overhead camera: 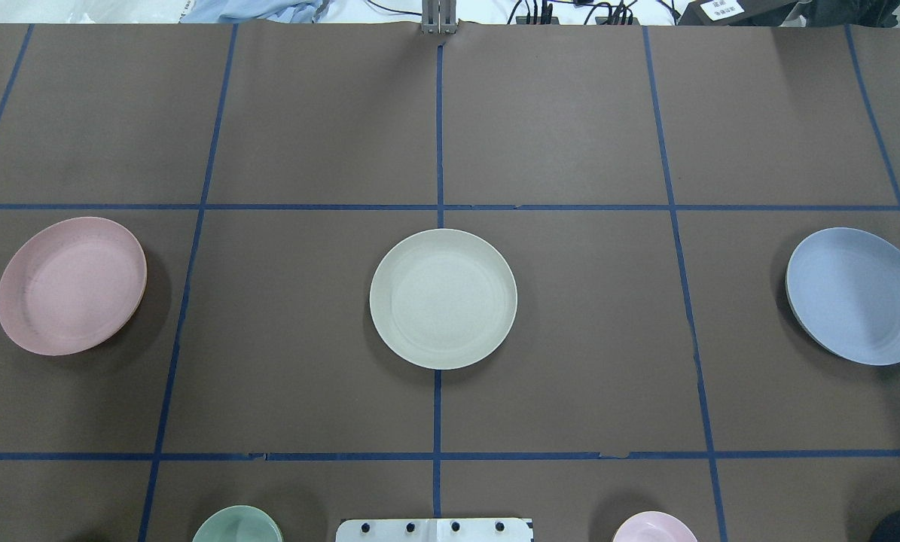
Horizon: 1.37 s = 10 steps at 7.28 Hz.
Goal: Stack three plates with pink and blue
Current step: 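Move the left gripper toward the rim of the pink plate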
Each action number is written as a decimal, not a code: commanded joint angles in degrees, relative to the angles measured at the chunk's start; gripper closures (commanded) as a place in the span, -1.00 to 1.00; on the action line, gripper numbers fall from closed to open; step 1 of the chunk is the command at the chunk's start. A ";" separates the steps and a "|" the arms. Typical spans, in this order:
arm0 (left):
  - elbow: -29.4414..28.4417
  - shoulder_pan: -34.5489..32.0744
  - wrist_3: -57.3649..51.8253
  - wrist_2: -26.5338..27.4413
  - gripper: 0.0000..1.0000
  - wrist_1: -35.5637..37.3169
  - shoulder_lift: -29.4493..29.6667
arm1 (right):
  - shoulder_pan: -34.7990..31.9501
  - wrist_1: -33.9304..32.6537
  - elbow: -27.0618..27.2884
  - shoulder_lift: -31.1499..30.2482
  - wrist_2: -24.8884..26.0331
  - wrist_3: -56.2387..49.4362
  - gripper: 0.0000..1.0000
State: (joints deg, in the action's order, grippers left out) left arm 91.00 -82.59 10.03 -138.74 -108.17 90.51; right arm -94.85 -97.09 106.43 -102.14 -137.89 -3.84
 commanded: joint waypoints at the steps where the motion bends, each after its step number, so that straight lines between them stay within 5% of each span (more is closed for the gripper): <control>1: -1.35 5.23 15.48 0.05 -1.00 -11.57 -3.48 | 0.11 0.23 -1.05 -0.25 -0.10 -0.02 -1.00; 4: -3.36 14.97 33.86 6.34 -0.95 -28.02 -7.37 | 0.11 2.69 -1.05 -0.26 -0.10 0.32 -1.00; 8: -6.44 24.12 44.19 10.67 -0.83 -35.70 -7.19 | 0.11 2.69 -0.70 0.18 -0.19 0.59 -1.00; 9: -7.32 25.89 44.20 12.33 -0.72 -35.79 -6.93 | 0.11 2.69 -0.70 0.27 -0.19 0.59 -1.00; 10: -7.85 26.25 44.11 12.35 -0.19 -35.80 -6.58 | 0.11 2.69 -0.61 0.19 -0.27 0.59 -1.00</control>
State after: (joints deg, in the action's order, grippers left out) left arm 83.90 -57.53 53.95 -127.04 -143.75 83.57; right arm -94.75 -94.40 105.75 -101.94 -138.09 -3.25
